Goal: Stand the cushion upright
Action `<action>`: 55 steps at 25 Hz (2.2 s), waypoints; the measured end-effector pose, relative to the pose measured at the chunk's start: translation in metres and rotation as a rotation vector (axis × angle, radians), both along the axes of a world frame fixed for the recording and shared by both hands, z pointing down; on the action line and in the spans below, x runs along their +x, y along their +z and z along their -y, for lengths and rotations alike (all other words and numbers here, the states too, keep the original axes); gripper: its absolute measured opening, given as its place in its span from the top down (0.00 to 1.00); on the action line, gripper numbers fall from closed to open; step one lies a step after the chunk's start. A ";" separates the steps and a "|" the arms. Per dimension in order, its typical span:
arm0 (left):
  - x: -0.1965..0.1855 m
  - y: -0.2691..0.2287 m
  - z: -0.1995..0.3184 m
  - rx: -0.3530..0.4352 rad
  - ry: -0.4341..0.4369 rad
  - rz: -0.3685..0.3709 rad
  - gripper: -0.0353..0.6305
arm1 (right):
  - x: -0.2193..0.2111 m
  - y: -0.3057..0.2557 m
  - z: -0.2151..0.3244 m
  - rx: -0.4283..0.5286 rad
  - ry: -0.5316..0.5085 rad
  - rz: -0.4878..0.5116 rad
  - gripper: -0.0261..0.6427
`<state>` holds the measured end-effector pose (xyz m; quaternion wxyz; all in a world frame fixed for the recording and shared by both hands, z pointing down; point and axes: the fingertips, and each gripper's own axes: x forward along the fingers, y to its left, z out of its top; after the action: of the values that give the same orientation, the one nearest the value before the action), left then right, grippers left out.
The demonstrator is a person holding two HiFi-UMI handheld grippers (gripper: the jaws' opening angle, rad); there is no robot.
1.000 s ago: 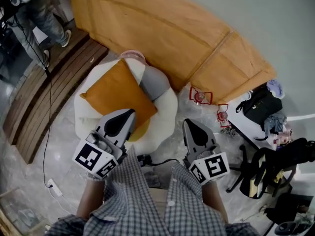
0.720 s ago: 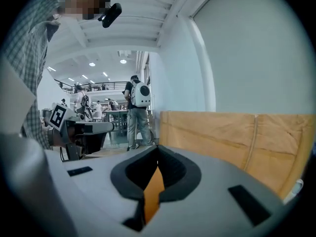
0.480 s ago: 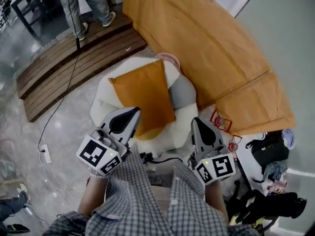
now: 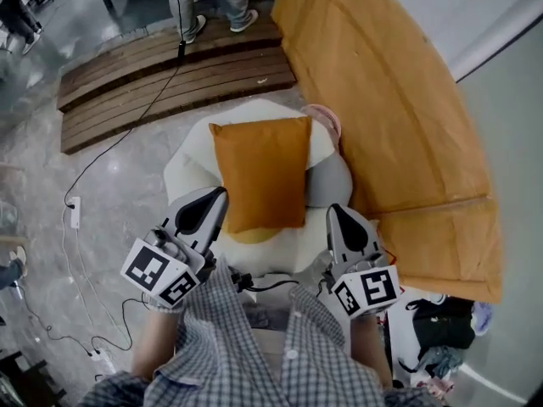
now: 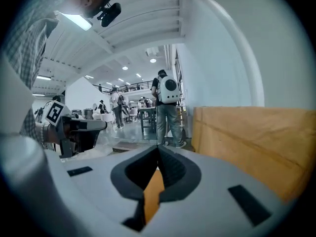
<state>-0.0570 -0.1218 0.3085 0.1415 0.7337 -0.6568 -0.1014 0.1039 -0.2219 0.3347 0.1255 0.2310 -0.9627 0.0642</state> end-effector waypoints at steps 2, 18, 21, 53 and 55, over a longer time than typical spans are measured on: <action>0.000 0.011 0.002 -0.021 -0.037 -0.013 0.94 | -0.001 0.015 0.012 -0.017 -0.026 -0.027 0.95; -0.034 0.101 0.023 -0.210 -0.241 -0.099 0.94 | -0.034 0.113 0.091 -0.196 -0.095 -0.054 0.95; -0.049 0.133 0.032 -0.273 -0.269 -0.089 0.94 | -0.045 0.138 0.101 -0.215 -0.112 -0.072 0.95; -0.216 0.408 0.151 -0.408 -0.418 -0.312 0.60 | -0.134 0.380 0.301 -0.246 -0.026 -0.253 0.60; -0.226 0.412 0.158 -0.380 -0.450 -0.351 0.59 | -0.139 0.391 0.306 -0.286 -0.012 -0.248 0.57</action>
<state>-0.2828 -0.2794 0.7208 0.3606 0.5022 -0.7750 -0.1308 -0.0347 -0.5282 0.7259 0.2752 0.2110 -0.9223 0.1704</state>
